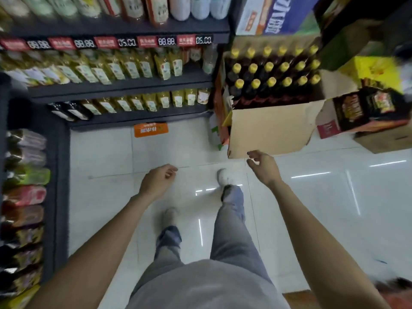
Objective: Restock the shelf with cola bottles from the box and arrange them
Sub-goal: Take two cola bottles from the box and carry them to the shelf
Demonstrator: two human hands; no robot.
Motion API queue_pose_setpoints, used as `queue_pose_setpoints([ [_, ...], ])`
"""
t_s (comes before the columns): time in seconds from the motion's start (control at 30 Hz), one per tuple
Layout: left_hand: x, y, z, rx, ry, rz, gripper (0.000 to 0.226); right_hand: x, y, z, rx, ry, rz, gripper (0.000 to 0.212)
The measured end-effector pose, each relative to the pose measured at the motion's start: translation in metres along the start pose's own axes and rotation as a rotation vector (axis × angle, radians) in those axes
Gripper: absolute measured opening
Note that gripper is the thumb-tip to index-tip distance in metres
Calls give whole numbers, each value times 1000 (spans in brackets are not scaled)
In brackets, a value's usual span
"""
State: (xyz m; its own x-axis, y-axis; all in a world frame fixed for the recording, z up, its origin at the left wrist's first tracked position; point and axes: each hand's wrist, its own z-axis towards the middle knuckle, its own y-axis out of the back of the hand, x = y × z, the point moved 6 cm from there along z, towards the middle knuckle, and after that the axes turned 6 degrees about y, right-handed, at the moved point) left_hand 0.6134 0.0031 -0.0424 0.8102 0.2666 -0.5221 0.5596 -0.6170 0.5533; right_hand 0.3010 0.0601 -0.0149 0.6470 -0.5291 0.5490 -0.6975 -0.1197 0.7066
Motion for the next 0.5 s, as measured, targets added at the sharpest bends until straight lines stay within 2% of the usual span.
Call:
queue_pose_setpoints([
  [0.1, -71, -19, 54, -51, -26, -25, 19, -18, 51, 81, -30, 51, 8, 31],
  [0.27, -184, -54, 139, -161, 27, -111, 23, -36, 116, 192, -113, 122, 6, 41],
  [0.4, -241, -67, 207, -314, -14, -123, 45, -29, 121, 257, -81, 312, -3, 50],
  [0.5, -255, -65, 243, -439, -30, -97, 54, -23, 109, 288, -28, 437, -141, 54],
])
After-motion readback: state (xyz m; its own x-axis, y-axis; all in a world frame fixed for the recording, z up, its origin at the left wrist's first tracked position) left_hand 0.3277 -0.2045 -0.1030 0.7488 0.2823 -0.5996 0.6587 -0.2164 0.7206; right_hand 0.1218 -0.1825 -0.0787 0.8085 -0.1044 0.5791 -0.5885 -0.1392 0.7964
